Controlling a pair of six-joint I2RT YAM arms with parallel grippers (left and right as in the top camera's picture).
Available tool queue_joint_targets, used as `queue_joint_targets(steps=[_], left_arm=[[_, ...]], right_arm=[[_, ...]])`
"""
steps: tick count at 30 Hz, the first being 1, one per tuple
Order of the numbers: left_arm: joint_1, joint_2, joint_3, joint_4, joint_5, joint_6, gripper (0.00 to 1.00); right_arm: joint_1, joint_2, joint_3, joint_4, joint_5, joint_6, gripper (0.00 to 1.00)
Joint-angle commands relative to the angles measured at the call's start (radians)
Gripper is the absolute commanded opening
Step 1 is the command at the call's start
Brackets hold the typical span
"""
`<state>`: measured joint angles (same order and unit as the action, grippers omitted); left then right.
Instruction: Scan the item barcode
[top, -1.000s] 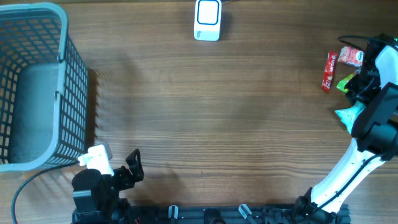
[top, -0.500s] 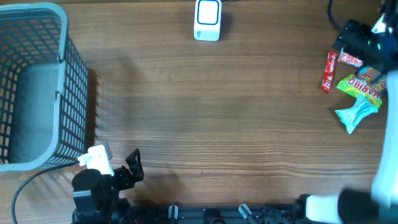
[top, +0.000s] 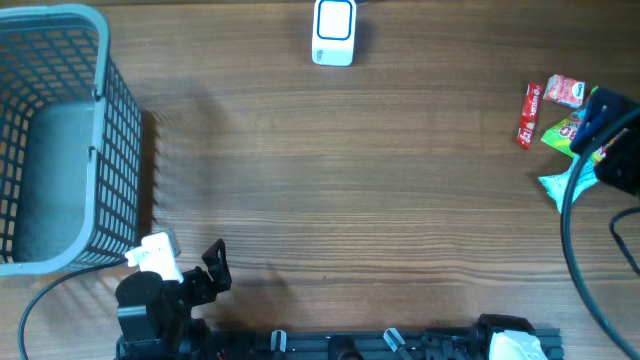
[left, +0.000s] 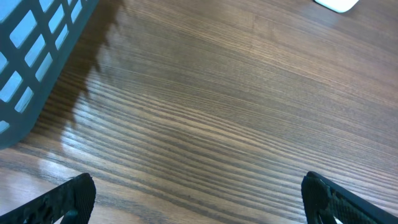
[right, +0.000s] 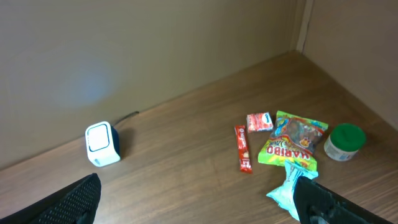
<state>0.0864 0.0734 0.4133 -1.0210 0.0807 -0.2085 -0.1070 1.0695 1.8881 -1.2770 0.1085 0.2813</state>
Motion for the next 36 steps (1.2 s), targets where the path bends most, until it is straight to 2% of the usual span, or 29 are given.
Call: queue_joint_targets(steps=[1, 5, 9, 22, 23, 31, 33, 36], left_arm=[[0.005, -0.007, -0.003, 0.003, 0.015, -0.009, 1.0], [0.005, -0.007, -0.003, 0.003, 0.016, -0.009, 1.0], [0.005, -0.007, -0.003, 0.003, 0.015, -0.009, 1.0], [0.005, -0.007, -0.003, 0.003, 0.015, -0.009, 1.0], [0.005, -0.007, -0.003, 0.003, 0.016, -0.009, 1.0], [0.005, -0.007, -0.003, 0.003, 0.015, -0.009, 1.0], [0.005, -0.007, -0.003, 0.003, 0.015, -0.009, 1.0], [0.005, -0.007, -0.003, 0.003, 0.015, -0.009, 1.0]], right_arm=[[0.003, -0.031, 0.004, 0.016, 0.003, -0.018, 1.0], [0.003, -0.119, -0.08, 0.146, 0.002, -0.023, 1.0], [0.003, -0.257, -0.267, 0.35, -0.028, -0.05, 1.0], [0.003, -0.76, -1.079, 1.088, -0.183, -0.039, 1.0], [0.003, -0.824, -1.187, 1.178, -0.188, -0.008, 1.0], [0.023, -1.061, -1.552, 1.488, -0.183, 0.036, 1.0], [0.024, -1.063, -1.63, 1.564, -0.185, 0.044, 1.0], [0.034, -1.066, -1.685, 1.564, -0.184, 0.062, 1.0]])
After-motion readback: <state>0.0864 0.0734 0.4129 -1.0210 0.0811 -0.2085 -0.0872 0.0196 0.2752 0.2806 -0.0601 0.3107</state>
